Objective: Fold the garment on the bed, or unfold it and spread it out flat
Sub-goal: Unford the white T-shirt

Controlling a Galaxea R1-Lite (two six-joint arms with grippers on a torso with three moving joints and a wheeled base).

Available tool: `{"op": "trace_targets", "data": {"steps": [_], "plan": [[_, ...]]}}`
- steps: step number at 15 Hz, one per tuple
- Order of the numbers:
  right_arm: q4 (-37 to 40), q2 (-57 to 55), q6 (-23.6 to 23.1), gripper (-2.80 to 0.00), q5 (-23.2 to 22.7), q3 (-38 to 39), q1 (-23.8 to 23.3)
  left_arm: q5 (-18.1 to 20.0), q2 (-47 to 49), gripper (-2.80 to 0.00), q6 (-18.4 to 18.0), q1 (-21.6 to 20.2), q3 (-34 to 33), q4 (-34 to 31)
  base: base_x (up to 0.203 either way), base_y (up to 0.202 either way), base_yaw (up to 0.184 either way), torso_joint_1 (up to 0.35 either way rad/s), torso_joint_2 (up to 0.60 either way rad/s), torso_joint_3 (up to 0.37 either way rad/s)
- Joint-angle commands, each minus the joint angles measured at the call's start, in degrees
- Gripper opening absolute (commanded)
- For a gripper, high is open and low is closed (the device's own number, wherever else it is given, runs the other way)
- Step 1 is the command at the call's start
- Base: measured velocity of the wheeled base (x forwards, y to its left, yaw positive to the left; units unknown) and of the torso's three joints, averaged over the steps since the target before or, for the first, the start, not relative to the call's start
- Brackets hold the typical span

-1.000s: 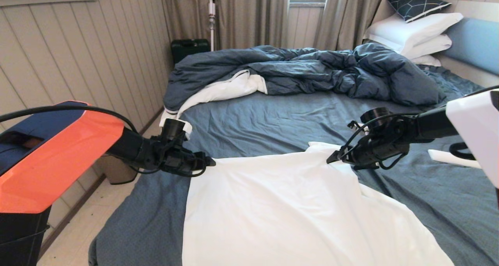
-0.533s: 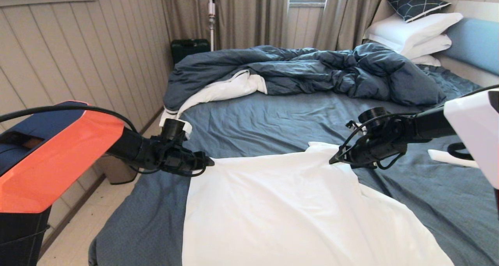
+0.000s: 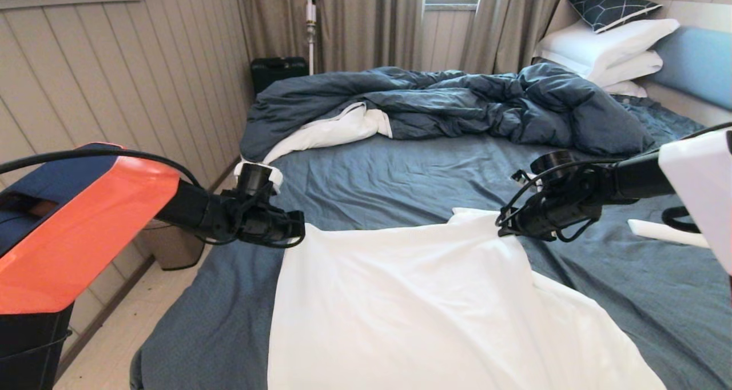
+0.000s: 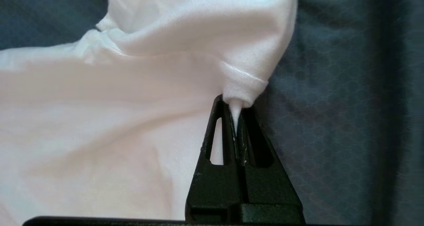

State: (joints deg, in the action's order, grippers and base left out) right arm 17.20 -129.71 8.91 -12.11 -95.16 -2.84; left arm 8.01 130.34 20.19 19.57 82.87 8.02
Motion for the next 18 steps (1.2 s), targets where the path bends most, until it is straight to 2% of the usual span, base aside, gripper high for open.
{"op": "trace_targets", "data": {"steps": [1, 5, 9, 12, 15, 18], "plan": [[-0.06, -0.02, 0.06, -2.8, 0.33, -0.38, -0.76, -0.09, -0.16, -2.8, 0.2, -0.23, 0.9, 0.15, 0.0, 0.0, 0.0, 0.0, 0.0, 0.0], [-0.24, -1.12, 0.12, -2.8, 1.68, -2.82, -0.53, -0.11, 0.26, -2.8, 0.09, -1.95, 4.88, -0.46, 0.0, 0.0, 0.0, 0.0, 0.0, 0.0], [0.09, -3.45, 0.09, -2.8, 7.46, -10.42, -0.3, -0.06, 0.64, -2.8, 0.0, -4.84, 10.6, -3.0, 0.0, 0.0, 0.0, 0.0, 0.0, 0.0], [0.16, -5.61, -0.13, -2.8, 8.74, -15.12, -0.23, -0.06, 2.78, -2.8, -0.06, -6.05, 15.25, -5.28, 0.0, 0.0, 0.0, 0.0, 0.0, 0.0], [-2.68, -6.68, -0.35, -2.8, 10.26, -15.58, 0.91, -0.01, 4.82, -2.8, -0.06, -7.55, 19.99, -8.03, 0.0, 0.0, 0.0, 0.0, 0.0, 0.0], [-6.83, -7.84, -0.38, -2.8, 13.87, -15.58, 1.0, 0.05, 6.39, -2.8, -0.13, -9.07, 22.66, -9.37, 0.0, 0.0, 0.0, 0.0, 0.0, 0.0]]}}
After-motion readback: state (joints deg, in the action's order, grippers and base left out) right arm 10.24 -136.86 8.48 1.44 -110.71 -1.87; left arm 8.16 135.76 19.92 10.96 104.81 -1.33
